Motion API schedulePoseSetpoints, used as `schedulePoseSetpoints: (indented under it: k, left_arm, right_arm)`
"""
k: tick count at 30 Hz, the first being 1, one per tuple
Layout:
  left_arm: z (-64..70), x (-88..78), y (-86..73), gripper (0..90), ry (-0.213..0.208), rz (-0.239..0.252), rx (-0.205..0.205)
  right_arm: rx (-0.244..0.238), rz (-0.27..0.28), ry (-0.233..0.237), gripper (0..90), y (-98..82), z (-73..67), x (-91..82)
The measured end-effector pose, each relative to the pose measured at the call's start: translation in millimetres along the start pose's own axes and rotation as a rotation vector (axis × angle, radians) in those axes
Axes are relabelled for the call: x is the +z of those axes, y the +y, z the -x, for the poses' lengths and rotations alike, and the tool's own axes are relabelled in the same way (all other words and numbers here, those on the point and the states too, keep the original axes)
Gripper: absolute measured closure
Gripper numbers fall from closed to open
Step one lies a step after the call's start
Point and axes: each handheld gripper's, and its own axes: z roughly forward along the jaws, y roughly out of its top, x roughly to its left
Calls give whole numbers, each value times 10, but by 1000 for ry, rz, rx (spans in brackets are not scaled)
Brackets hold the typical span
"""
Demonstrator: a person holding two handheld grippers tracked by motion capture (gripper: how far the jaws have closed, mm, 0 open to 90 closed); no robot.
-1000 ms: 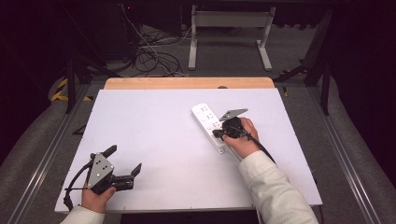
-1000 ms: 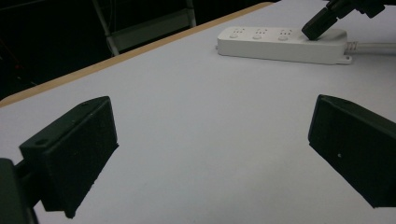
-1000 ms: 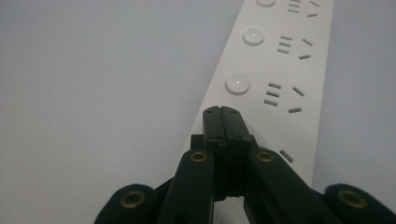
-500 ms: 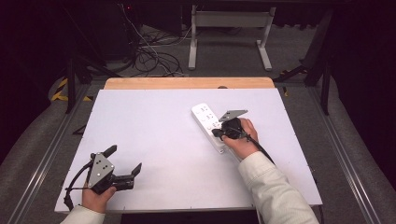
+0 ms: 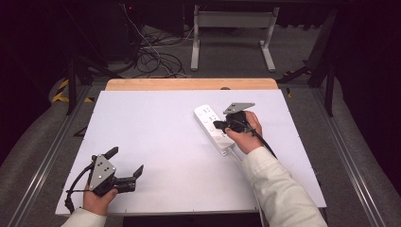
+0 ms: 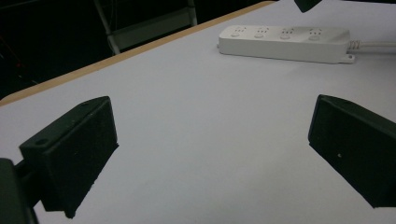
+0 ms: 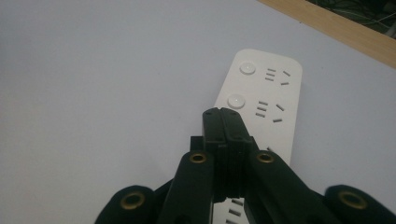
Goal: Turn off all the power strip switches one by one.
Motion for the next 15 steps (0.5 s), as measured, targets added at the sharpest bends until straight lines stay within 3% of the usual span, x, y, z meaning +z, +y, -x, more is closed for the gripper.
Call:
schedulePoseSetpoints:
  k: [15]
  left_arm:
    - [-9, -4, -2, 17, 1, 5, -6]
  right_arm:
    - [12, -32, -28, 900, 47, 77, 283]
